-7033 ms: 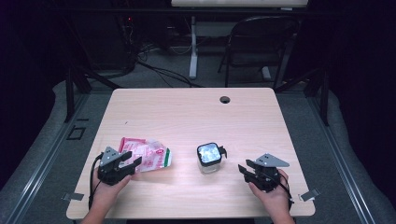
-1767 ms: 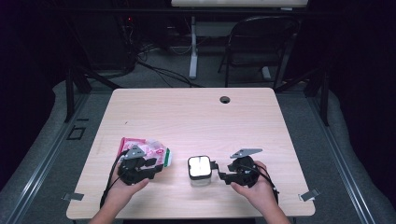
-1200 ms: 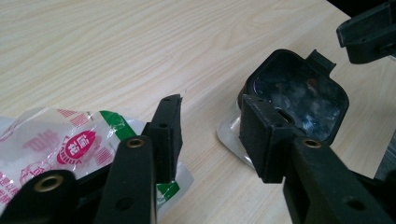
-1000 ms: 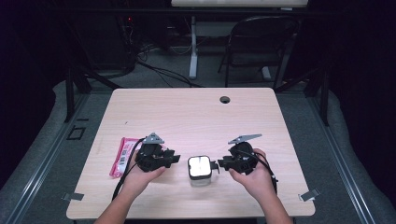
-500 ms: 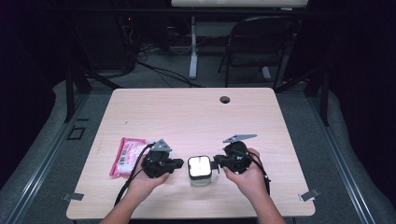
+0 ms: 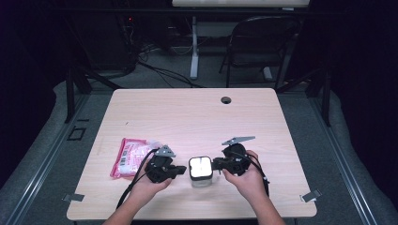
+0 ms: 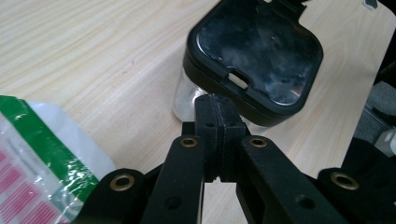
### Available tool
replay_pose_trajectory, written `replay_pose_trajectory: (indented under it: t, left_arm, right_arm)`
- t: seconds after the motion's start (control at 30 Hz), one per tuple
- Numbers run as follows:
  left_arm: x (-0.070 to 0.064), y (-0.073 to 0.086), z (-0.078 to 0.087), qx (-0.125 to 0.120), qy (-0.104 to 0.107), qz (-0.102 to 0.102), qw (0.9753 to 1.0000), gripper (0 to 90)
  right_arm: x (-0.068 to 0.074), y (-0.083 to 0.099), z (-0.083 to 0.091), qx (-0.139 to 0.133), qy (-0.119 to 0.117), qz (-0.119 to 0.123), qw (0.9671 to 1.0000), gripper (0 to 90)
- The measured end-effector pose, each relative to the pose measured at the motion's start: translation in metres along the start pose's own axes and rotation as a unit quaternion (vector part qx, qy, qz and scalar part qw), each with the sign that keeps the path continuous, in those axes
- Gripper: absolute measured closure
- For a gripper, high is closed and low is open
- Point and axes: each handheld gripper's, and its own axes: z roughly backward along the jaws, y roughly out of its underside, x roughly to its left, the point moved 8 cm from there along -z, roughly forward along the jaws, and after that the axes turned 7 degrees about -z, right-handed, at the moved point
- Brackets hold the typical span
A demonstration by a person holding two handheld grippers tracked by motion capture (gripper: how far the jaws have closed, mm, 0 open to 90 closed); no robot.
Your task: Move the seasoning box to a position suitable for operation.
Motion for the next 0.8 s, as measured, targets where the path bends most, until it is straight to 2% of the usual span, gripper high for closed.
replay_pose_trajectory:
  t: [0.03, 0.23, 0.8]
  left_arm:
    - [-0.0025, 0.0004, -0.0003, 0.003, 0.005, -0.007, 1.0, 89.8]
    - [-0.0085, 0.0008, -0.0025, 0.008, 0.011, -0.013, 0.9998, 89.8]
    - [-0.0107, 0.002, -0.004, 0.013, 0.015, -0.01, 0.9998, 89.8]
  right_arm:
    - [0.0, 0.0001, -0.0001, -0.002, 0.0, -0.001, 1.0, 86.5]
    - [-0.0003, 0.0004, 0.0001, -0.003, -0.002, -0.004, 1.0, 86.6]
    - [-0.0002, 0.0004, -0.0001, -0.005, 0.0, -0.009, 0.9999, 86.6]
